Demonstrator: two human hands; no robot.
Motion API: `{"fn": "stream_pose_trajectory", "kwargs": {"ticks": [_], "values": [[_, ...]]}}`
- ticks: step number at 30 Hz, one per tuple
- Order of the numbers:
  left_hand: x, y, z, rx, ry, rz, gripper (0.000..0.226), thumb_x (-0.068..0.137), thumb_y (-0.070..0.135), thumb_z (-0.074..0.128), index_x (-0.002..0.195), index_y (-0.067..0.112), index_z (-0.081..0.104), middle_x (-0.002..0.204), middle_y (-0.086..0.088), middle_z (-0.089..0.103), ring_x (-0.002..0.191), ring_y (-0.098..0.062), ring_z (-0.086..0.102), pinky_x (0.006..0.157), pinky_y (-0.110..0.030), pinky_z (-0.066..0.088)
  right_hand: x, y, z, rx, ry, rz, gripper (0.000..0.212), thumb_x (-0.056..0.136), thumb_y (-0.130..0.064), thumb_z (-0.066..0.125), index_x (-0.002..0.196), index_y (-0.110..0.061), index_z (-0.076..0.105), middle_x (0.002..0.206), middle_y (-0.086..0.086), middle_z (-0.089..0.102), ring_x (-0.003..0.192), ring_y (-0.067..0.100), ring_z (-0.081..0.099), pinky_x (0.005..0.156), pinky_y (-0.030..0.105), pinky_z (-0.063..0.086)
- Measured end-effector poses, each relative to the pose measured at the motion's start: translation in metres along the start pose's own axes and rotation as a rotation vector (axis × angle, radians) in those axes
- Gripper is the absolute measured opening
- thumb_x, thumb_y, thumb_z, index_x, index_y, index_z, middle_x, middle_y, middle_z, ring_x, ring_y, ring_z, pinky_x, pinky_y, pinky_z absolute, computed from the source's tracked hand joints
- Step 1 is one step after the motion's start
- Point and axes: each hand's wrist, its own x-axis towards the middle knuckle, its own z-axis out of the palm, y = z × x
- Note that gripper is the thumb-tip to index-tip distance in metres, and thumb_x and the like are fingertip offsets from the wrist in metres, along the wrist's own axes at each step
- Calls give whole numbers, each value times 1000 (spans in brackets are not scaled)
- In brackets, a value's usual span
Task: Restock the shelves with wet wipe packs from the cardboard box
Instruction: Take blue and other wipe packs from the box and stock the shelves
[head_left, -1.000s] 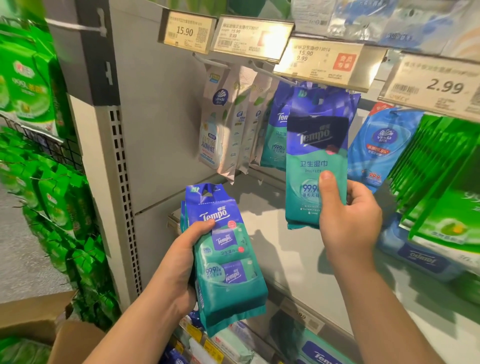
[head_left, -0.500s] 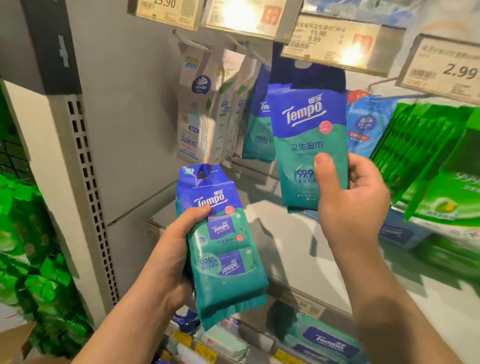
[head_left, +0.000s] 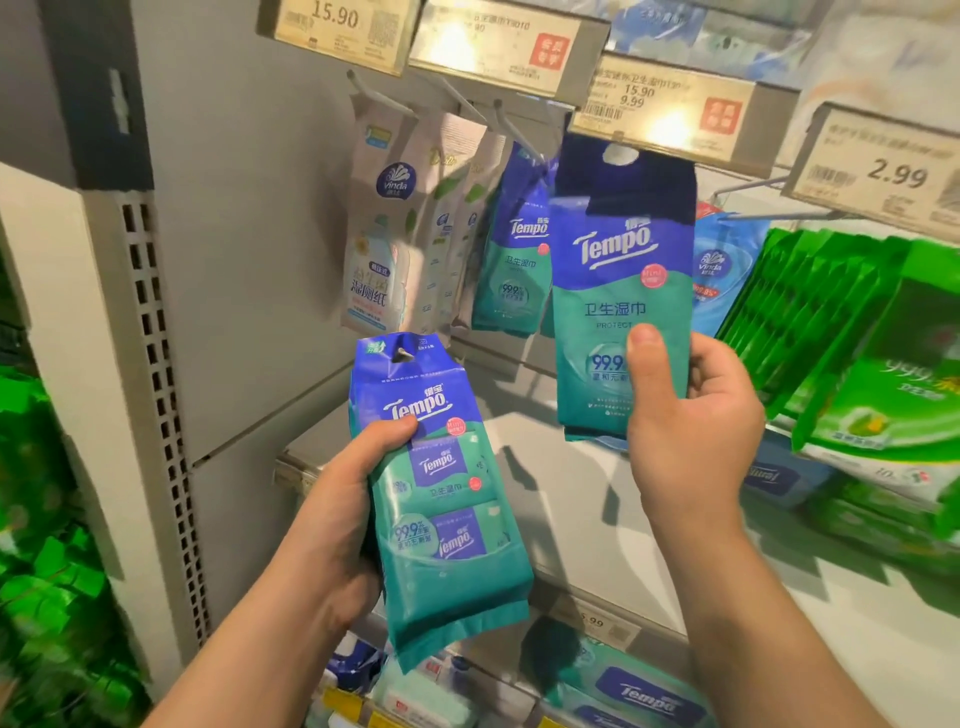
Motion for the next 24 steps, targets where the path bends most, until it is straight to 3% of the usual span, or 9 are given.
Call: {"fn": "stream_pose_trajectory", "kwargs": {"ticks": [8,16,21,24], "values": [[3,-8,2,5,-3,-4,42,77,37,72,111,13,72,99,-16,78,73,-31,74,76,-42,59,12,1,-2,2,5,33,29,94,-43,70,91,-14,68,76,-11,68,64,-3,58,60,18,48],[6,-9,8,24,-12,-13,45,70,38,74,107,12,73,97,-15,78,71,-30,74,76,-42,59,20,24,4,-24,-46,216,57,77,-69,66,82,-13,69,77,-5,74,70,12,65,75,47,61],[11,-3,7,33,-19,-10,48,70,39,74,110,14,73,100,-15,78,74,-31,75,80,-44,58,8,32,0,-65,-73,175,33,91,-48,72,88,-15,71,76,-9,73,67,3,64,67,29,51],[14,1,4,38,-25,0,47,69,39,74,109,15,75,101,-15,78,75,-32,74,82,-44,58,-3,26,-3,-8,-76,123,38,83,-52,71,99,-17,72,89,-9,77,81,8,72,73,34,59]]}}
